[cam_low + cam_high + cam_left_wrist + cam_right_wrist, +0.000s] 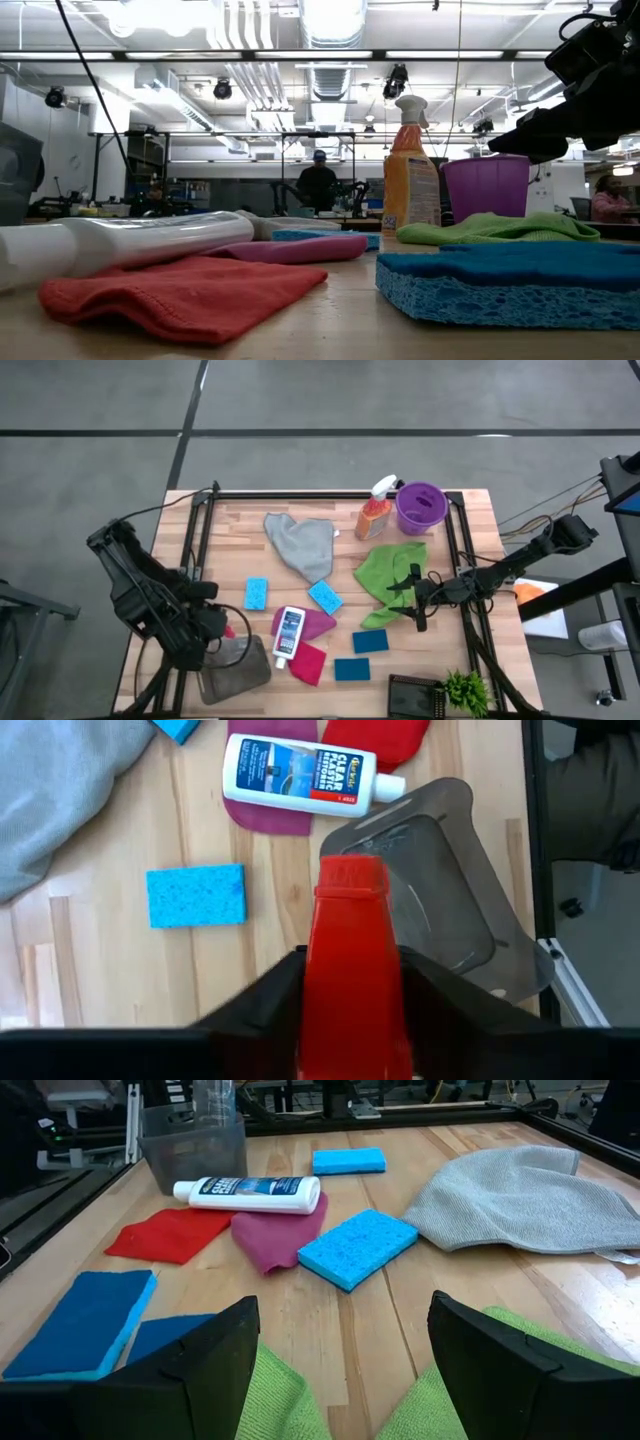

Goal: Pick & Place Kitchen Items
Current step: Put the transparent spray bottle into the gray bin

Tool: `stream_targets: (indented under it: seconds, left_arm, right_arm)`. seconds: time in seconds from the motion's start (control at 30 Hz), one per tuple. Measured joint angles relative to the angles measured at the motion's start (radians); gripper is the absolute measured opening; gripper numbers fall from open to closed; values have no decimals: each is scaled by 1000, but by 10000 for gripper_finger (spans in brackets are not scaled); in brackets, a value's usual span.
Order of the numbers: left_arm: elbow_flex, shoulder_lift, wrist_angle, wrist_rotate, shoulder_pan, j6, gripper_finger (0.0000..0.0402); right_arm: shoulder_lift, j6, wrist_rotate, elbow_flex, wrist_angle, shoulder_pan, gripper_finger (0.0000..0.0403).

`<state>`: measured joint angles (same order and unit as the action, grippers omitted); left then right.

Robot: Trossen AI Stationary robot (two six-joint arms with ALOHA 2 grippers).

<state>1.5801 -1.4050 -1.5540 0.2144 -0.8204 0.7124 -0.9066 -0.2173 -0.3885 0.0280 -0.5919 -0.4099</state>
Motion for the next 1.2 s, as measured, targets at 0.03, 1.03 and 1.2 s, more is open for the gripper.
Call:
stream_targets:
  seconds: [0.03, 1.03, 1.2]
  left_arm:
    - [1, -3, 1, -4, 0, 0, 191]
    - [46, 2, 40, -74, 1, 21, 311]
    - [54, 2, 32, -57, 2, 21, 312]
  right_arm:
    - [0, 0, 0, 0, 0, 0, 283]
    - [0, 0, 0, 0, 0, 0, 283]
    - [0, 0, 0, 0, 1, 0, 283]
